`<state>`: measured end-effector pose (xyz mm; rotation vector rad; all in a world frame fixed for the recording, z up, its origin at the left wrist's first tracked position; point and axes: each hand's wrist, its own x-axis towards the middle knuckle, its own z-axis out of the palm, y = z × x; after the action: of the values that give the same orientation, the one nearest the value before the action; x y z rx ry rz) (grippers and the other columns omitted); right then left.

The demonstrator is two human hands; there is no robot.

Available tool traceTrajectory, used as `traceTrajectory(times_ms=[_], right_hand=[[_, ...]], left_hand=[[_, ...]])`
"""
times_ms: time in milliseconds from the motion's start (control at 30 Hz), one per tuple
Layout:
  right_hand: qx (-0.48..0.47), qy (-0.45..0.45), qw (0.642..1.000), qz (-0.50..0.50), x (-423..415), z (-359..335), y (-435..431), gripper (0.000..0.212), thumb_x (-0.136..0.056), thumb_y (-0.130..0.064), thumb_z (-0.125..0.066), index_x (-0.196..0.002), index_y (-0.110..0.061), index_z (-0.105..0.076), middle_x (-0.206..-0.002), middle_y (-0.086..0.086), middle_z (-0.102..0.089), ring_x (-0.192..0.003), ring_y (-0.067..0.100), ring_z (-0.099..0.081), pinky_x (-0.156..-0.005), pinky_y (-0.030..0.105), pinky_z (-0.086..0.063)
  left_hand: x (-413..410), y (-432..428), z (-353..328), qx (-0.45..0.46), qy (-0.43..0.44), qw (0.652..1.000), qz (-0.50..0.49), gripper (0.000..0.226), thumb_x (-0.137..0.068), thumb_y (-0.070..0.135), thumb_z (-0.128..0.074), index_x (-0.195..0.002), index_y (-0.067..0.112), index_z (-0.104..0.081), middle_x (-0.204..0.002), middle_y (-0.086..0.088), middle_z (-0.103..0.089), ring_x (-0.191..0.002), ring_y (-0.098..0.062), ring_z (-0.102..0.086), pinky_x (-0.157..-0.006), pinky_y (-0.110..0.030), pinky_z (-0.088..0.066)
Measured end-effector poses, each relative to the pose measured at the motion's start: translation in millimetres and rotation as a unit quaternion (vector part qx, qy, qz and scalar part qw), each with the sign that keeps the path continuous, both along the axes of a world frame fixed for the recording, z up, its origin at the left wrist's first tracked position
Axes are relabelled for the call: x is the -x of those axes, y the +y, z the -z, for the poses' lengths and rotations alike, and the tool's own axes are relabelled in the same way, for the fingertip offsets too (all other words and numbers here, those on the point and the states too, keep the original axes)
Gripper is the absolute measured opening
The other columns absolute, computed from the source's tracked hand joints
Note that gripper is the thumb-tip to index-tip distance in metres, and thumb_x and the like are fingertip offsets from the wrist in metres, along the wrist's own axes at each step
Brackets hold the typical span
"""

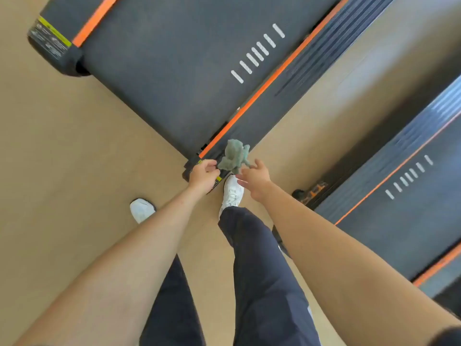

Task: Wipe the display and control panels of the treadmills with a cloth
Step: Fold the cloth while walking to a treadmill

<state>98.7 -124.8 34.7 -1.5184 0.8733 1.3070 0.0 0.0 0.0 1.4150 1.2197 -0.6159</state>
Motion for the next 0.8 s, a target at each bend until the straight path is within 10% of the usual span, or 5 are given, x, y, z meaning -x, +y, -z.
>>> traceTrajectory(times_ms=[100, 233, 333, 567, 800], right_hand=[[0.050, -0.032, 0.998, -0.014, -7.3, 31.3, -4.2, 0.073, -0.092, 0.012, -0.054, -0.153, -0.016, -0.028, -0.140, 0.009, -0.050, -0.093, 0.023, -0.067, -0.078, 0.032, -0.059], [0.087, -0.051, 0.992, -0.076, -10.2, 45.2, -7.7, 0.017, -0.091, 0.003, -0.061, -0.102, -0.008, -0.066, -0.094, 0.014, -0.066, -0.074, 0.020, -0.063, -0.083, 0.035, -0.060], [0.128, -0.081, 0.983, -0.106, -11.4, 33.8, -10.5, 0.014, -0.089, -0.004, -0.063, -0.078, -0.013, -0.065, -0.079, 0.011, -0.064, -0.072, 0.021, -0.060, -0.081, 0.038, -0.059], [0.144, -0.271, 0.944, -0.122, -11.3, -37.7, -7.6, 0.004, -0.082, -0.010, -0.059, -0.082, -0.014, -0.059, -0.082, 0.000, -0.059, -0.071, 0.014, -0.052, -0.065, 0.027, -0.046], [0.099, -0.360, 0.923, -0.097, 13.9, -143.0, 6.5, 0.007, -0.073, -0.007, -0.056, -0.079, -0.008, -0.052, -0.072, 0.005, -0.052, -0.066, 0.019, -0.048, -0.062, 0.038, -0.046]], left_hand=[[-7.2, -2.2, 19.7, 0.014, 0.003, 1.000, 0.017, 0.053, -0.093, 0.010, -0.067, -0.143, 0.017, -0.051, -0.140, -0.001, -0.056, -0.128, -0.019, -0.053, -0.104, -0.032, -0.044], [-13.9, -3.1, 24.7, 0.014, 0.009, 1.000, 0.022, 0.031, -0.094, 0.018, -0.071, -0.125, 0.011, -0.067, -0.113, 0.003, -0.065, -0.108, -0.016, -0.060, -0.091, -0.027, -0.043], [-13.6, -0.4, 14.9, -0.013, 0.018, 1.000, 0.008, 0.016, -0.093, 0.028, -0.073, -0.104, 0.017, -0.071, -0.092, 0.009, -0.067, -0.090, -0.013, -0.062, -0.080, -0.027, -0.043], [-9.2, 18.2, -42.1, 0.010, -0.035, 0.998, -0.060, 0.014, -0.080, 0.033, -0.076, -0.080, 0.022, -0.067, -0.085, 0.003, -0.071, -0.082, -0.017, -0.067, -0.080, -0.037, -0.055], [-12.4, 43.1, -149.4, 0.038, -0.158, 0.978, -0.131, 0.011, -0.091, 0.014, -0.071, -0.099, 0.009, -0.066, -0.088, 0.000, -0.072, -0.073, -0.007, -0.067, -0.068, -0.023, -0.053]])
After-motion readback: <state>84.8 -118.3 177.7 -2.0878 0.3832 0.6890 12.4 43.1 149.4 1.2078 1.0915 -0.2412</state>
